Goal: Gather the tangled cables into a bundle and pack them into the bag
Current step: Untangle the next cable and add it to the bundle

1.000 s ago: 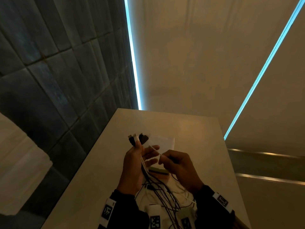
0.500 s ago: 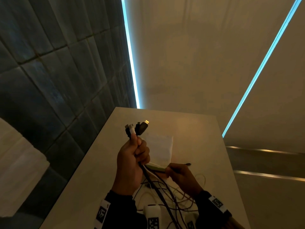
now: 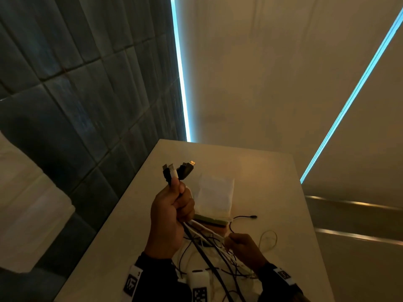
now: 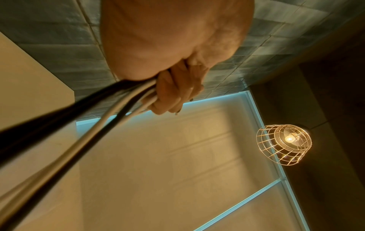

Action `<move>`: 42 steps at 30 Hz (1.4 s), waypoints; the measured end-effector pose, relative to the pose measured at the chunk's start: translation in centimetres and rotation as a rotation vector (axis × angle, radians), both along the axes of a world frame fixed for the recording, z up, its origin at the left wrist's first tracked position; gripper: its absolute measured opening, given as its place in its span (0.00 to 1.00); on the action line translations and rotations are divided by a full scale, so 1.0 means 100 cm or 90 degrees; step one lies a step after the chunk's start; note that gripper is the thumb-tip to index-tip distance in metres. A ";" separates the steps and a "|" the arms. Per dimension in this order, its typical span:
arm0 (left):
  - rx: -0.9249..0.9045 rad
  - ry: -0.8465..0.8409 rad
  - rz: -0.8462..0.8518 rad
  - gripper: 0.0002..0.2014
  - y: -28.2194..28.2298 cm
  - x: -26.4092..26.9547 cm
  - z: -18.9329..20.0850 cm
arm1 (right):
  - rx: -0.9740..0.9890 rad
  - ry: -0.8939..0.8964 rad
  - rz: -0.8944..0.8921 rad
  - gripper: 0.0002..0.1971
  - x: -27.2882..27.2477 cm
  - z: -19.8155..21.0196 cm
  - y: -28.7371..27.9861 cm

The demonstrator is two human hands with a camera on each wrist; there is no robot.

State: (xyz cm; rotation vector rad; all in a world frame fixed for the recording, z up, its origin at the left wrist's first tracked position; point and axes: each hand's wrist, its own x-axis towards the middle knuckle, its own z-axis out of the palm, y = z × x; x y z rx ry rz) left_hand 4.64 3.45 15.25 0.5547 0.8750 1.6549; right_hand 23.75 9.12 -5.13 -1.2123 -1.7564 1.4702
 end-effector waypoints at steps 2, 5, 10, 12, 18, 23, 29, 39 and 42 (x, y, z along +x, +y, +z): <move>-0.012 0.004 0.015 0.17 -0.001 -0.002 -0.003 | -0.017 -0.040 -0.022 0.19 0.009 -0.009 0.000; -0.045 0.027 0.033 0.17 0.000 -0.005 -0.010 | -0.055 -0.100 -0.084 0.18 0.013 0.003 0.005; -0.137 0.104 0.050 0.16 0.005 -0.003 -0.016 | -0.109 0.182 -0.160 0.10 -0.006 0.096 0.013; -0.174 0.106 0.032 0.16 0.005 0.002 -0.018 | -0.061 0.268 -0.079 0.09 -0.015 0.135 0.004; -0.142 0.021 -0.014 0.20 0.000 0.010 -0.012 | -0.038 0.260 0.116 0.05 -0.026 0.171 -0.022; -0.024 -0.129 -0.064 0.19 0.001 0.004 -0.005 | -0.136 0.217 0.093 0.07 -0.016 0.141 -0.019; 0.019 -0.114 -0.083 0.18 -0.001 0.011 -0.008 | -0.156 0.206 0.080 0.06 -0.015 0.116 -0.017; -0.001 -0.063 -0.045 0.17 -0.002 0.004 -0.013 | -0.057 0.080 0.030 0.11 -0.022 0.045 -0.009; -0.004 -0.044 -0.041 0.16 -0.003 0.004 -0.013 | -0.058 0.030 0.021 0.20 -0.022 0.005 0.000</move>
